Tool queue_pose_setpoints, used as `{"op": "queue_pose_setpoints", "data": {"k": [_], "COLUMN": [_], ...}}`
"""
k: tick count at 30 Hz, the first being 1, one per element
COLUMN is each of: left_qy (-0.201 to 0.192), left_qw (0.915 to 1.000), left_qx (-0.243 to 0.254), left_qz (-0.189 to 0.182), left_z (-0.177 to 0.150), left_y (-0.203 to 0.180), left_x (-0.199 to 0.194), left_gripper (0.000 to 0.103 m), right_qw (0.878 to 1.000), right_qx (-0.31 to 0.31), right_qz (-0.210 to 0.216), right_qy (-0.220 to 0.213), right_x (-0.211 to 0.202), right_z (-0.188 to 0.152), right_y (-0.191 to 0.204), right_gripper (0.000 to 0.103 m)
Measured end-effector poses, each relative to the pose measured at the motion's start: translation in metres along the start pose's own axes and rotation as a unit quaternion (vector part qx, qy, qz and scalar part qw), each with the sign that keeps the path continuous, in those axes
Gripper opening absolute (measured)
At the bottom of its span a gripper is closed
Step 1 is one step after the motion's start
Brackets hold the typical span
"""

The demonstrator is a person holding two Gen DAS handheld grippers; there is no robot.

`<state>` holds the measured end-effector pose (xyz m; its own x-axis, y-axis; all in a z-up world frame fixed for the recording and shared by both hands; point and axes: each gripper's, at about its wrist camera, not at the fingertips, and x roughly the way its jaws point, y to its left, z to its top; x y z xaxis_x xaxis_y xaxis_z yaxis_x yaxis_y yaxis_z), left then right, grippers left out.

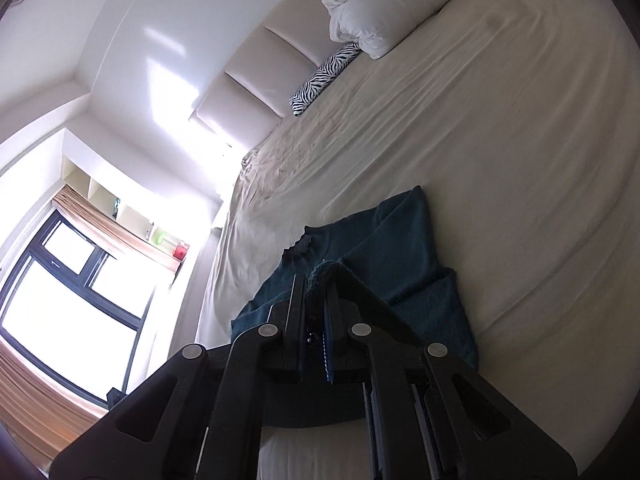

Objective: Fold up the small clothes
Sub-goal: 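Lift the sweater hem with the left gripper and fold it toward the collar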

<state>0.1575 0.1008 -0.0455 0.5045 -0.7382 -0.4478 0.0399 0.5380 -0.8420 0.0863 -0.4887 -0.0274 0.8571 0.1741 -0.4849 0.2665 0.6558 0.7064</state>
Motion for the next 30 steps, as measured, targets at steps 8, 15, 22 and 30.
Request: {"op": "queue_pose_setpoints", "data": {"k": [8,15,22,30], "left_qy": [-0.010,-0.010,-0.012,-0.016], "left_qw": [0.9995,0.9984,0.9958,0.9943], "left_qx": [0.020,0.007,0.014,0.016], "left_qz": [0.021,0.055,0.090,0.104], "left_z": [0.059,0.100,0.127,0.145], "left_y": [-0.011,0.009,0.030,0.043], "left_x": [0.069,0.127,0.169,0.196], "left_gripper": [0.006,0.006,0.006,0.050], "right_qw": [0.999,0.997,0.992,0.983], "right_qx": [-0.002,-0.003,-0.008,-0.025], "right_qz": [-0.040,-0.076,-0.118,-0.170], "right_qy": [0.003,0.022,0.042,0.070], "right_x": [0.092,0.177,0.256,0.333], "right_z": [0.059,0.090,0.113,0.119], "right_y": [-0.013,-0.030,-0.045,-0.061], "right_gripper": [0.006,0.006,0.006,0.023]}}
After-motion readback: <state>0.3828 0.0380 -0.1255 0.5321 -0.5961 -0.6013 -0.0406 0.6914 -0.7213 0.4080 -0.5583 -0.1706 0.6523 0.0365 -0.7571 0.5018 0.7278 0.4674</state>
